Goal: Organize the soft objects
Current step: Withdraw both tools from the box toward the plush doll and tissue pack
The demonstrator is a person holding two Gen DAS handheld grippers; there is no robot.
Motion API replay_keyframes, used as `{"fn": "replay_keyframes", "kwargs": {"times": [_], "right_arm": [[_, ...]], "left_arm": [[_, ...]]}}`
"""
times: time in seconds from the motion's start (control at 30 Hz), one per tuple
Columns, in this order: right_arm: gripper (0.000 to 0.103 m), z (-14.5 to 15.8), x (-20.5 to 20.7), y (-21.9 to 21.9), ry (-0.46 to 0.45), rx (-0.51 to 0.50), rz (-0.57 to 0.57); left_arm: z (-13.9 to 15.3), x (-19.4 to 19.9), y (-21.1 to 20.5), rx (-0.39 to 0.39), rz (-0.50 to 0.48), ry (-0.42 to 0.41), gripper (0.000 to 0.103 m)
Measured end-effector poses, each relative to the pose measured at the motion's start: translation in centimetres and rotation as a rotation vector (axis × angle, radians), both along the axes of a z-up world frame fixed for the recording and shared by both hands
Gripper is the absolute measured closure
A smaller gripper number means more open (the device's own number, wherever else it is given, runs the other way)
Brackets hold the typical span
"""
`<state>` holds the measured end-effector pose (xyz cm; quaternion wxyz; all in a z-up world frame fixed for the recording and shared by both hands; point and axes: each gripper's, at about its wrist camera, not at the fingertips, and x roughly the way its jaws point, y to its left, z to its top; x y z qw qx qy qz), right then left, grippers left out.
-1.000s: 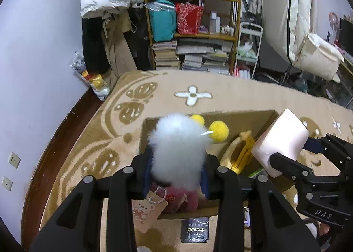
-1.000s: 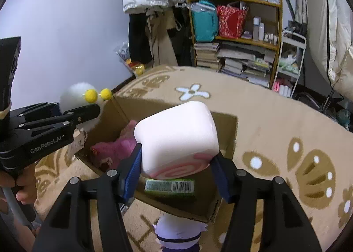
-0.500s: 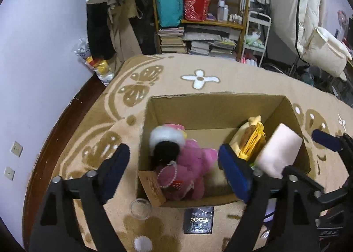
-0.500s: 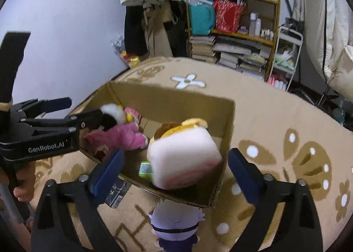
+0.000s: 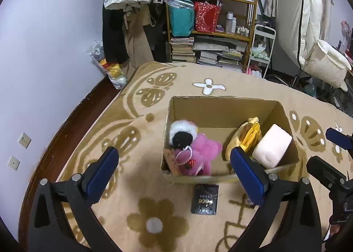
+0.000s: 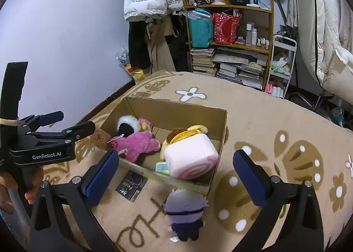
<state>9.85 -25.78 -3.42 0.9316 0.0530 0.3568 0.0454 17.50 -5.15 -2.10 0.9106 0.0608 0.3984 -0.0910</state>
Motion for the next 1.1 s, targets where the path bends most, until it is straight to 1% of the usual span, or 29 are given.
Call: {"fn": "replay_keyframes", "kwargs": {"times": [0.1,0.23,0.43,0.6,0.87,1.1], "right_arm": [[0.000,0.1,-0.9,0.1,-0.002,0.012,0.000],[0.000,0.0,-2.2,0.6,0.002,0.014,0.001],[0.000,0.1,-3.8,1.1,0.005,0.010,-0.005],[0.000,-0.2,-5.0,1.3,0.006,0.007,-0.013],[0.000,-1.7,-5.5,1.3,0.033,0.006,-0.022],[0.000,-4.1,-5.1,1.4,0.078,0.011,-0.019]], "left_arm": [[0.6,-1.2,0.6,-0.010,0.005,-0.007,0.002],[0.9,-2.9,1.2,-0.002,0.013,-0.016,0.002],[0.4,-4.7,1.8,0.009,0.030,0.008,0.002],[0.0,-6.0,1.9,0.018,0.018,0.023,0.002],[-1.5,-6.1,1.5,0.030,0.001,0.071,0.002],[-3.1,-5.5,0.7,0.047,-0.015,0.109,0.002]]}}
